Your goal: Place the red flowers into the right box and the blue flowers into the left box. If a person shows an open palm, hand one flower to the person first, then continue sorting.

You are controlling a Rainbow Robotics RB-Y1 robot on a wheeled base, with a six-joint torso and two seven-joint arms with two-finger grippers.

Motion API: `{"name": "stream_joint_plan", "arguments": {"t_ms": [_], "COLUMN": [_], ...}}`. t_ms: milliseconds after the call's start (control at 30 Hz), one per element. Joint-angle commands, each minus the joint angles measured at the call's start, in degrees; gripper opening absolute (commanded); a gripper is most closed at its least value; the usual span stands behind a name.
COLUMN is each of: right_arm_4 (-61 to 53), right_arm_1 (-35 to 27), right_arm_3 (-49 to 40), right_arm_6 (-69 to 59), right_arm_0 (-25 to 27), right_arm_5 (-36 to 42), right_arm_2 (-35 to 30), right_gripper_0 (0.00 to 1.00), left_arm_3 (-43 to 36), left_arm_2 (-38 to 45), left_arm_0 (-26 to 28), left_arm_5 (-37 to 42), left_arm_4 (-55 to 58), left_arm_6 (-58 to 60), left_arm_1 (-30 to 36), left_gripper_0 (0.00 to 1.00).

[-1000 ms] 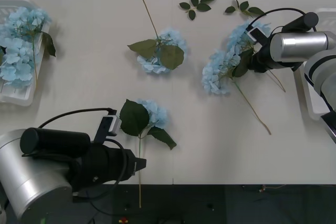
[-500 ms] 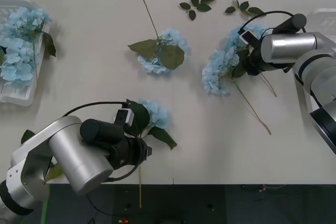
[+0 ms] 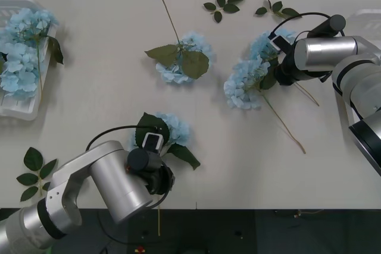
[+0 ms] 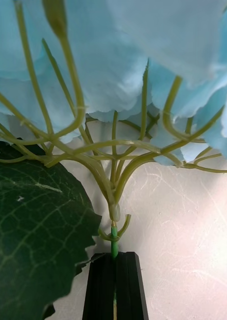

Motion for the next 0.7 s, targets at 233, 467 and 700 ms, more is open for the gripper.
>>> {"name": "stream_joint_plan", "arguments": {"t_ms": [233,467,700], "right_arm_4": [-13.1,-31.2,-51.5], "right_arm_1": [-13.9,-24.3,-30.6], "right_arm_3": [-15.0,-23.9,-27.1], "right_arm_6": [4.1,4.9,15.6], "right_arm_0": [3.5,3.5,3.5], "right_arm_5": [24.5,34.3,35.2], "right_arm_2": [-2.9,-5.0,-5.1], "right_gripper_0": [0.00,0.00,0.00], "left_arm_3": [7.3,7.4,8.4], "left_arm_2": [-2.5,-2.5,-2.5], "left_arm_0": [-2.7,-2.8,-3.0], "left_arm_5": [-7.3,-7.2,-7.2], "left_arm_4": [-1.7,-1.9,-2.0], "left_arm_6": [0.3,0.2,0.1], "left_arm_1": [-2.6,-2.3,-2.1], "left_gripper_0": [1.00,0.34,0.00]}}
